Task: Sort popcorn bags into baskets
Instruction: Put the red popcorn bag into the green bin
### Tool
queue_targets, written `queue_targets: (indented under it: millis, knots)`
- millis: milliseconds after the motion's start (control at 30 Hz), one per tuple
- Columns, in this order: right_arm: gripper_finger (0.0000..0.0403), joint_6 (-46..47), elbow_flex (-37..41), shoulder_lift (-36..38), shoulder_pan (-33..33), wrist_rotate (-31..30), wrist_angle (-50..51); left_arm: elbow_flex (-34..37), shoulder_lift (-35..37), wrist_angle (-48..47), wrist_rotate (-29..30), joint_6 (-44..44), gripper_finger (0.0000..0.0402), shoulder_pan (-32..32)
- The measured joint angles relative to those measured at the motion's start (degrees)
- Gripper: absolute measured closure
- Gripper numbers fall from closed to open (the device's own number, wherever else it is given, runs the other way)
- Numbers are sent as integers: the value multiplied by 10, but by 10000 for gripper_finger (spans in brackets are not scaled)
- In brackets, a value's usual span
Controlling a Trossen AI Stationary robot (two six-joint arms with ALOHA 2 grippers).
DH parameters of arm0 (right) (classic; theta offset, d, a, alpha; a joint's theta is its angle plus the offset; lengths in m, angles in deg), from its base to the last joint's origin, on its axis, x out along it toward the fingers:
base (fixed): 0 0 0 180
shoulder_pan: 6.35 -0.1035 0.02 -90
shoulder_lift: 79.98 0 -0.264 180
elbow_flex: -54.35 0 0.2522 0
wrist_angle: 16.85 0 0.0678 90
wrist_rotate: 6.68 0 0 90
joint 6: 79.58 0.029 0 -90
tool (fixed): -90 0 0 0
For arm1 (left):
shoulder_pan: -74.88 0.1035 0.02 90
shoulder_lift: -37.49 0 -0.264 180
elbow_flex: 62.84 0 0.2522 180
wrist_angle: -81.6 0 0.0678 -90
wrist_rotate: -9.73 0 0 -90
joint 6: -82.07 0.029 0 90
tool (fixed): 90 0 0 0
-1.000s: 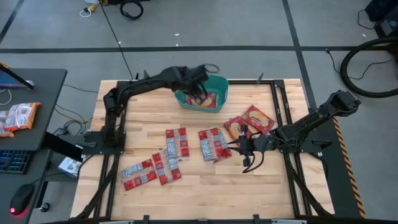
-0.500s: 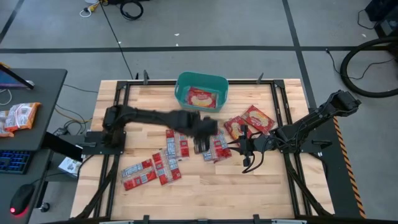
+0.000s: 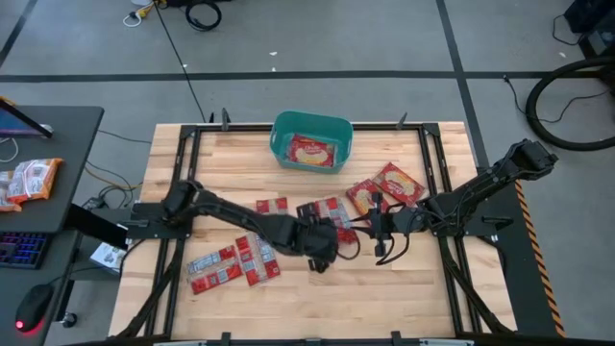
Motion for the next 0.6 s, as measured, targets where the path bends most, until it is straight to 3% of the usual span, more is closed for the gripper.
queue_targets:
  millis: [267, 600]
  knots:
    - [321, -8, 0, 0, 0, -28, 14, 0, -56, 46, 96, -17, 162, -36]
    - [321, -9, 0, 0, 0, -29, 16, -1, -97, 68, 137, -17, 142, -55]
